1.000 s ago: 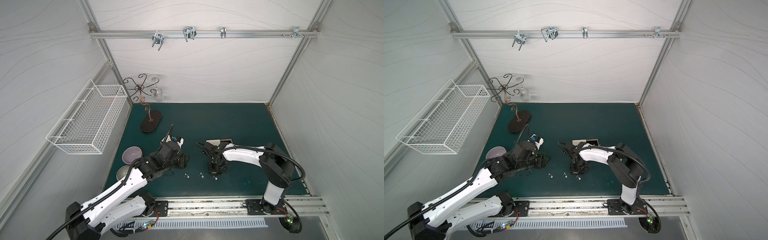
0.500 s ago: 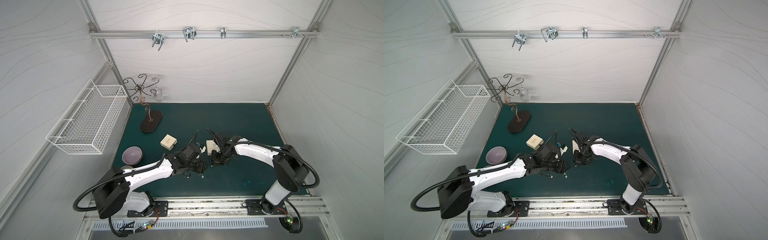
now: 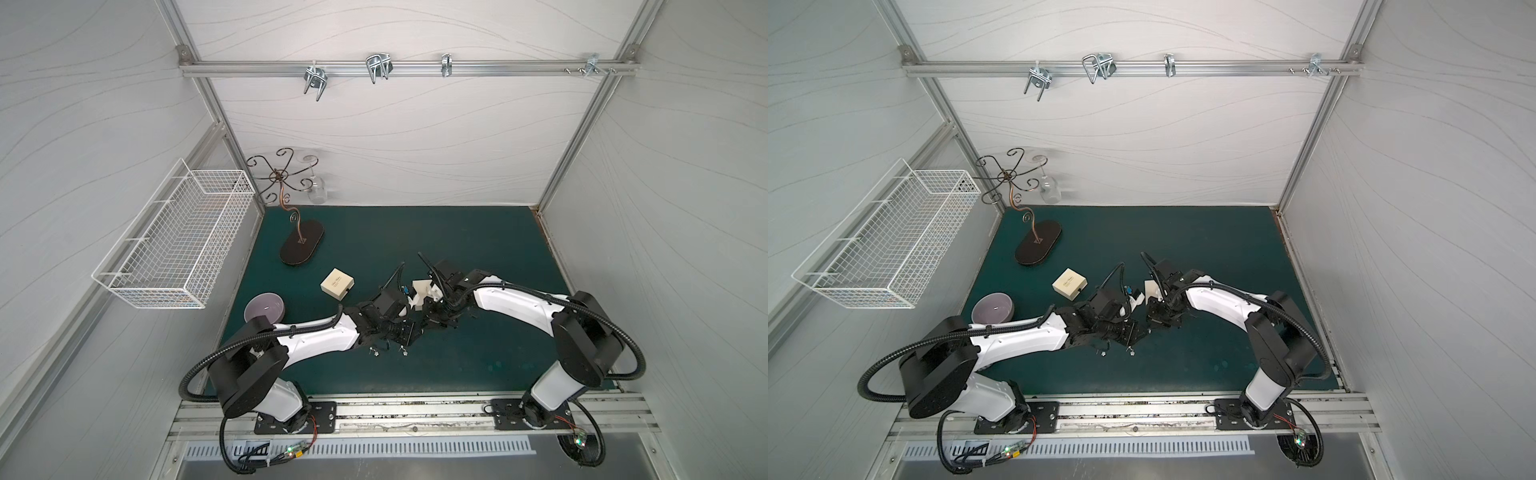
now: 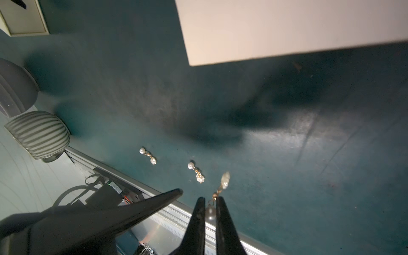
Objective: Place the earrings into the drawer-style jewelry box
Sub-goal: Pick up the earring from the center of the board.
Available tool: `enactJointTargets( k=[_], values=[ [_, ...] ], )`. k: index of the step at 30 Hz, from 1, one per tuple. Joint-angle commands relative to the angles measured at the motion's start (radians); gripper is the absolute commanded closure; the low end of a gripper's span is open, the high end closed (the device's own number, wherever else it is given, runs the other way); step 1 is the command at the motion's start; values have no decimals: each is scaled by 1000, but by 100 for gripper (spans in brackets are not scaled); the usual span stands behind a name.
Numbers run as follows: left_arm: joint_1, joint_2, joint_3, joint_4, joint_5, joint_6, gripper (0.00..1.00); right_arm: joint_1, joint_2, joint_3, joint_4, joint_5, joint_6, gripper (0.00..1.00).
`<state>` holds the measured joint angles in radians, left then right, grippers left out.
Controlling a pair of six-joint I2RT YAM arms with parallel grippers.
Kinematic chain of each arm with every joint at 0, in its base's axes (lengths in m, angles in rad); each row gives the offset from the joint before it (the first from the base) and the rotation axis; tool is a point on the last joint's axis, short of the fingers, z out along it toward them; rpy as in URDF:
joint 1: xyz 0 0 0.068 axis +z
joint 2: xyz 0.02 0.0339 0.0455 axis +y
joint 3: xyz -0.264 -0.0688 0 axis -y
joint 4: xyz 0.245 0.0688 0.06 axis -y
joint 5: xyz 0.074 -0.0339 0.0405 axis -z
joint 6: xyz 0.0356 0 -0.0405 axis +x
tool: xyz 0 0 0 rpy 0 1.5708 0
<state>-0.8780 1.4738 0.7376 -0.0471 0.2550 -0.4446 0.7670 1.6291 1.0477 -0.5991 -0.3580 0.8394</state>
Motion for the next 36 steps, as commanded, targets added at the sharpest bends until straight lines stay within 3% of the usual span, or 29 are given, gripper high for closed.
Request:
enactJointTargets(
  k=[1,19,28,36],
  values=[
    [5,9,16,56,25,20,66,-3,-40,-9,-3,-16,3,88],
    [10,29,19,75,35,27,83,-4,-65,-15,1,-46,13,88],
    [11,16,17,79,43,30,98,-2,-76,-25,12,-51,17,88],
    [17,-26,25,39,68,33,100,-26,-160,-67,92,-55,-5,72]
  ],
)
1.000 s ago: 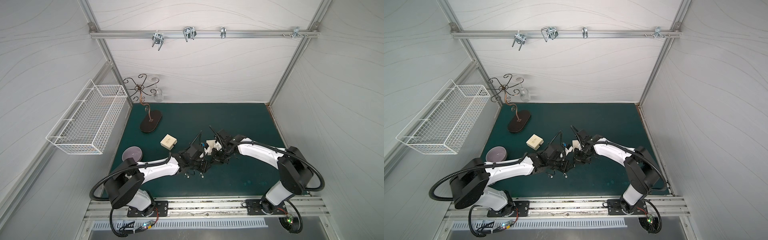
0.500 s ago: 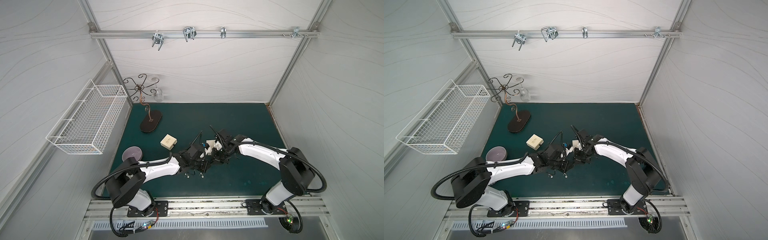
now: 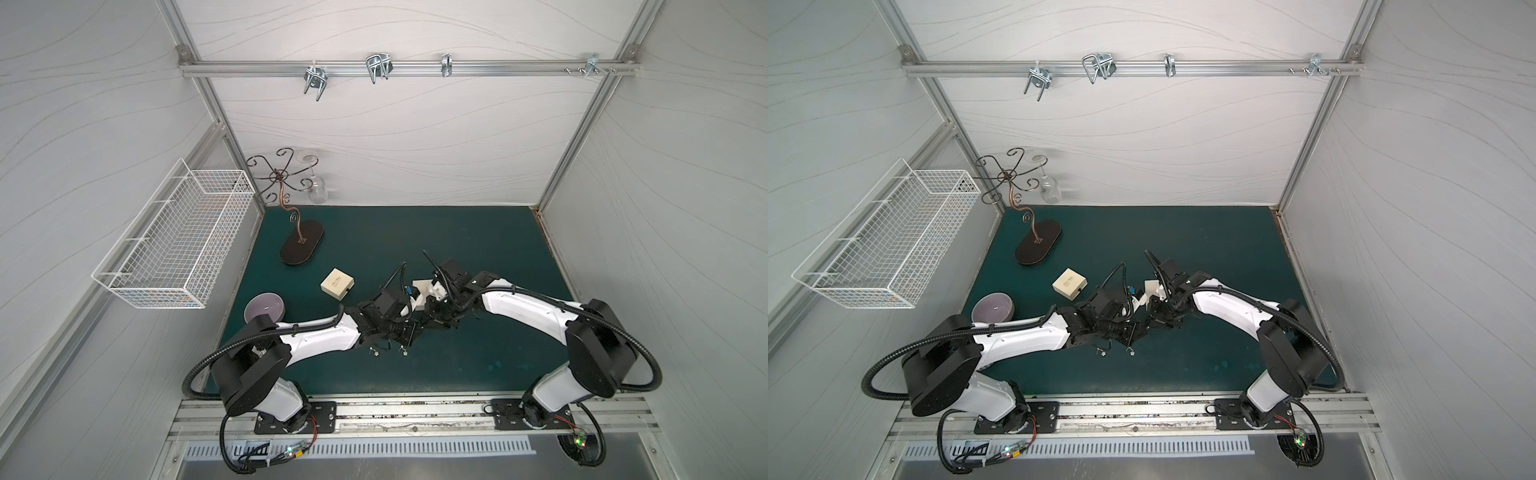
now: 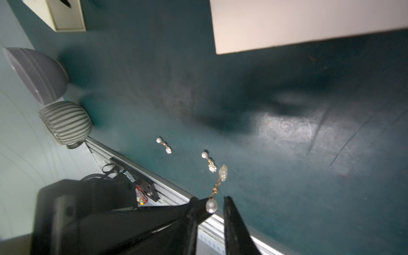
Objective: Place the earrings into the drawer-style jewelry box
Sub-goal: Pick up the earring from the center of the board.
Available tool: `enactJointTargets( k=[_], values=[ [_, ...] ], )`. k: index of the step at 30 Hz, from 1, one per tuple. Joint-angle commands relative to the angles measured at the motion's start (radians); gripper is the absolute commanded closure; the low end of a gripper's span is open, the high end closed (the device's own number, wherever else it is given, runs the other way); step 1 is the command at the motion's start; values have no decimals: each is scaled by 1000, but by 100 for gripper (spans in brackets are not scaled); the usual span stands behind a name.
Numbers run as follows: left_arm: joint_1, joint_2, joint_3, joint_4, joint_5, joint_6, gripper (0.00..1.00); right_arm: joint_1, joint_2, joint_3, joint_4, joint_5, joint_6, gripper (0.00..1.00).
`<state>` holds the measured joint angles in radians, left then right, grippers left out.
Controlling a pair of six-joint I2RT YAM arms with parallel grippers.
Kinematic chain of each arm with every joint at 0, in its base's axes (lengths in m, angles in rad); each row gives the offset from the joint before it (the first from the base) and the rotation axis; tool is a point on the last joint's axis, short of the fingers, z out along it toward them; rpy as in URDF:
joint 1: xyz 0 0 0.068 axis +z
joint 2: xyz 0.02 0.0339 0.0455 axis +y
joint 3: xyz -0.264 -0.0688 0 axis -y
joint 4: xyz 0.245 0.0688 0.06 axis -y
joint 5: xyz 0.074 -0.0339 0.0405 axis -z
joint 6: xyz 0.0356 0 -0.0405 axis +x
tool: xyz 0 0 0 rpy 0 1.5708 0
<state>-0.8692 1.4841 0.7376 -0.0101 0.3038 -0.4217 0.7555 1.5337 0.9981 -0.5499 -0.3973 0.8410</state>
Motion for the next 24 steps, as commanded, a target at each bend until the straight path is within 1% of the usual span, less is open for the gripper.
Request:
enactJointTargets(
  k=[1,4,6,9,14,17,20,21,24],
  values=[
    [10,-46,28,-6,27,10,100,-22,-79,-26,56,-24,-15,70],
    [24,-82,42,-50,72,5,100,-66,-162,-72,134,-79,-53,68],
    [47,-117,59,-86,131,-6,100,-108,-224,-105,187,-130,-101,69],
    [99,-163,97,-159,257,-27,100,-158,-307,-130,245,-207,-190,71],
    [199,-209,201,-331,481,-63,100,-198,-416,-152,334,-318,-354,72],
    [252,-209,273,-453,611,-84,100,-199,-451,-168,397,-387,-457,72],
    [293,-198,350,-599,702,-67,100,-199,-461,-175,446,-458,-557,70],
    [305,-197,368,-628,728,-75,100,-195,-456,-171,451,-481,-598,70],
    [328,-202,381,-622,810,-138,100,-159,-445,-148,441,-510,-735,71]
  ],
)
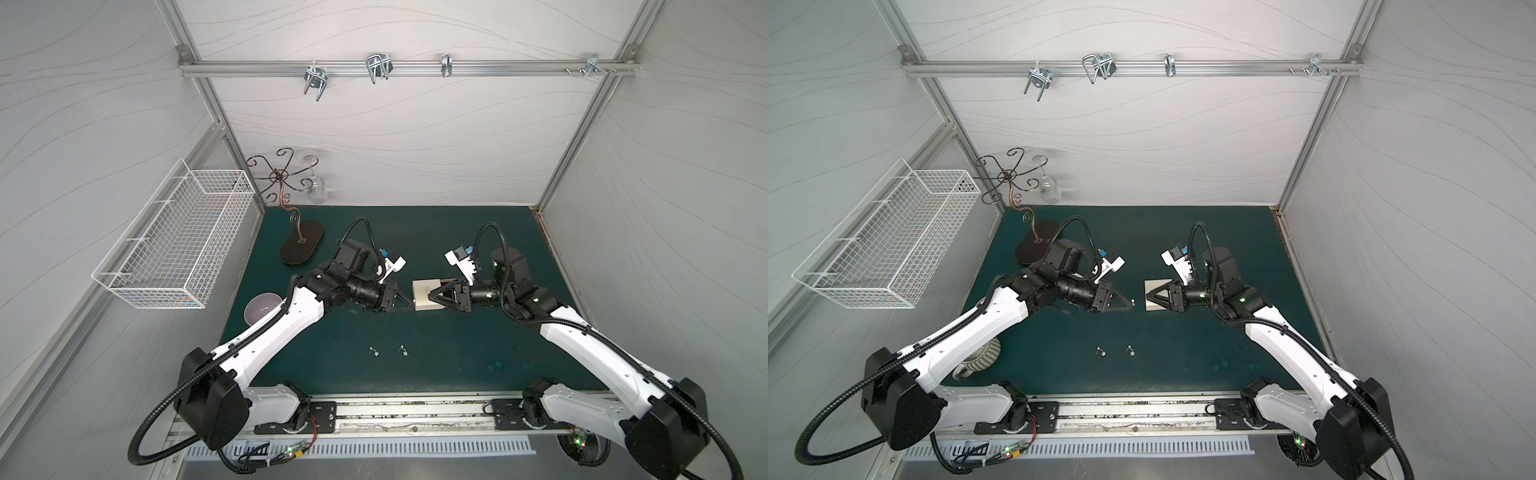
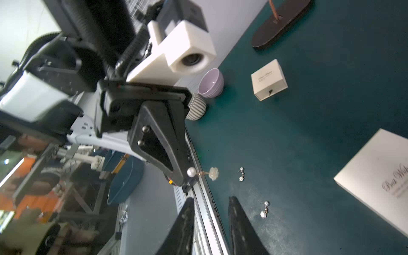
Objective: Place the earrings into the drawer-style jewelry box
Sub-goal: Pick up the earring from the center of the board.
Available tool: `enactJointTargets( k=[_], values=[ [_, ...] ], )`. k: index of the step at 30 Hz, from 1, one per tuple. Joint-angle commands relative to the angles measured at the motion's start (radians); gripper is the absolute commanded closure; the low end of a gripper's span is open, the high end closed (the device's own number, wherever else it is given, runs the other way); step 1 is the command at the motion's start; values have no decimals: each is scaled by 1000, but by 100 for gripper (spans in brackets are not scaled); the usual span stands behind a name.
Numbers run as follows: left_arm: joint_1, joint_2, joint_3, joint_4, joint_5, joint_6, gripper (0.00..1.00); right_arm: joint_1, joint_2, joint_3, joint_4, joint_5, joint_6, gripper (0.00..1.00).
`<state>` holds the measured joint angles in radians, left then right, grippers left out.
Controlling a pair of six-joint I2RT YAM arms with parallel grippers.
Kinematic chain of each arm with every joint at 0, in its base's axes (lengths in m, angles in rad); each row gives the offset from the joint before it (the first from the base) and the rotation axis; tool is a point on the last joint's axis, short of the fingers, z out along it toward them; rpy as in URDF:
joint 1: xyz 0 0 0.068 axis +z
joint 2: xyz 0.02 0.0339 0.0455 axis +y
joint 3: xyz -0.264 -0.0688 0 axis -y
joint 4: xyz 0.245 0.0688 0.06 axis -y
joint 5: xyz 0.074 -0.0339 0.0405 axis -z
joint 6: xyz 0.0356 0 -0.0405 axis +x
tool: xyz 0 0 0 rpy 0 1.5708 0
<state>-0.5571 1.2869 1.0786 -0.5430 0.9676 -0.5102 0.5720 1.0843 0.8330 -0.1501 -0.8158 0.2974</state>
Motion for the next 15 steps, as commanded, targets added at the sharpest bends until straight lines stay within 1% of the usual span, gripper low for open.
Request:
enactJointTargets(
  k=[1,3,5,8,12,15],
  values=[
    [17,-11,46,-85,157,-63,100,48,10,28,24,-91,-251,71],
    [16,-19,57,-86,184,-70,100,87,21,48,9,-89,-326,71],
    [16,-24,65,-86,205,-73,100,107,31,42,51,-132,-367,71],
    [16,-26,62,-86,233,-65,100,136,37,41,62,-121,-423,70],
    [16,-29,48,-91,260,-40,100,146,39,43,64,-143,-457,70],
    [16,-28,44,-96,276,-17,100,153,29,34,72,-175,-511,70]
  ],
)
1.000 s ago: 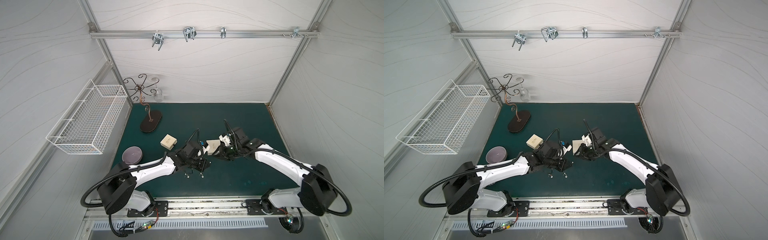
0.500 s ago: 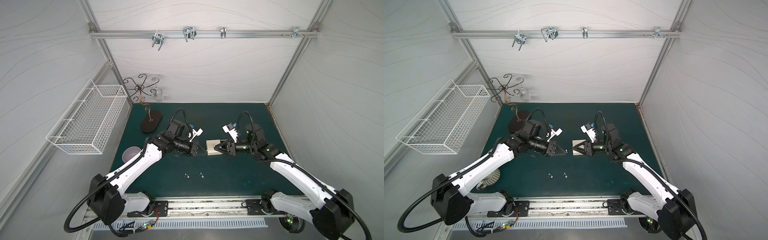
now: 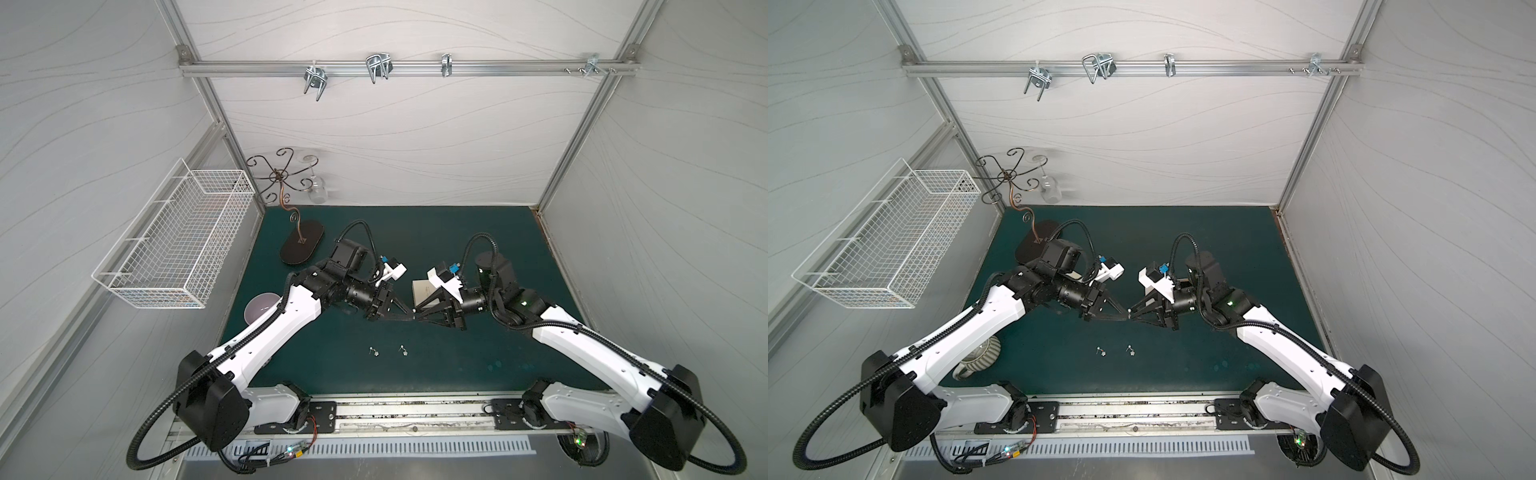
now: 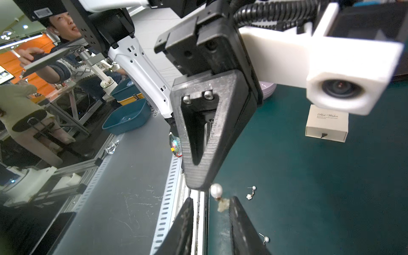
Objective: Place the earrings into the drawer-style jewelry box
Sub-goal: Pick up the earring from the center of the board.
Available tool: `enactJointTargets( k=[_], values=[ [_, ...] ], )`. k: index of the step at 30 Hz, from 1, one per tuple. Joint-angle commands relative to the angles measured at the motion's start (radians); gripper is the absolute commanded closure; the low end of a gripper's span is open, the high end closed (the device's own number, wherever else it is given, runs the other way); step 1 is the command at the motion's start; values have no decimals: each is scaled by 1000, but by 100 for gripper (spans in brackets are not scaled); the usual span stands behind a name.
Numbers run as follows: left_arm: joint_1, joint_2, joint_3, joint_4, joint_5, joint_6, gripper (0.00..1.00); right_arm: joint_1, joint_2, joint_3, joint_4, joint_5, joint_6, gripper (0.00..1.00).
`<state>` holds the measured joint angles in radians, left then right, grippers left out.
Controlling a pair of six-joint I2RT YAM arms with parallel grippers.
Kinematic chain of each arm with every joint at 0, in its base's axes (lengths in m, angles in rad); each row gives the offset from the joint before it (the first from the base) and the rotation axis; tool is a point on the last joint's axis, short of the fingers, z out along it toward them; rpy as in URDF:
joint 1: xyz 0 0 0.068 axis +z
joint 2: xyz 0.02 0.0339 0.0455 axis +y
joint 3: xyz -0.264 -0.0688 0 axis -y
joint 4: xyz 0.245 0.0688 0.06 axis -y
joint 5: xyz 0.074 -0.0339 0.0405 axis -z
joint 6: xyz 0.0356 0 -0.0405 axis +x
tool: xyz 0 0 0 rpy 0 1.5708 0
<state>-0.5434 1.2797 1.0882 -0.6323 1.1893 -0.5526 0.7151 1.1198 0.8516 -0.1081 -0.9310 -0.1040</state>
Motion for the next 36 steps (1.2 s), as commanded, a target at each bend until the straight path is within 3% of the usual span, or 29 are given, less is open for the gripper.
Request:
enactJointTargets(
  k=[1,20,29,36],
  values=[
    [3,-20,34,-3,62,29,100,15,-15,8,33,-67,-124,70],
    [2,-22,16,39,111,39,100,39,-61,-20,69,-27,-177,74],
    [1,-26,10,54,120,35,100,40,-81,-31,68,19,-195,67],
    [2,-21,-2,78,122,21,100,40,-128,-51,59,91,-237,68]
  ],
)
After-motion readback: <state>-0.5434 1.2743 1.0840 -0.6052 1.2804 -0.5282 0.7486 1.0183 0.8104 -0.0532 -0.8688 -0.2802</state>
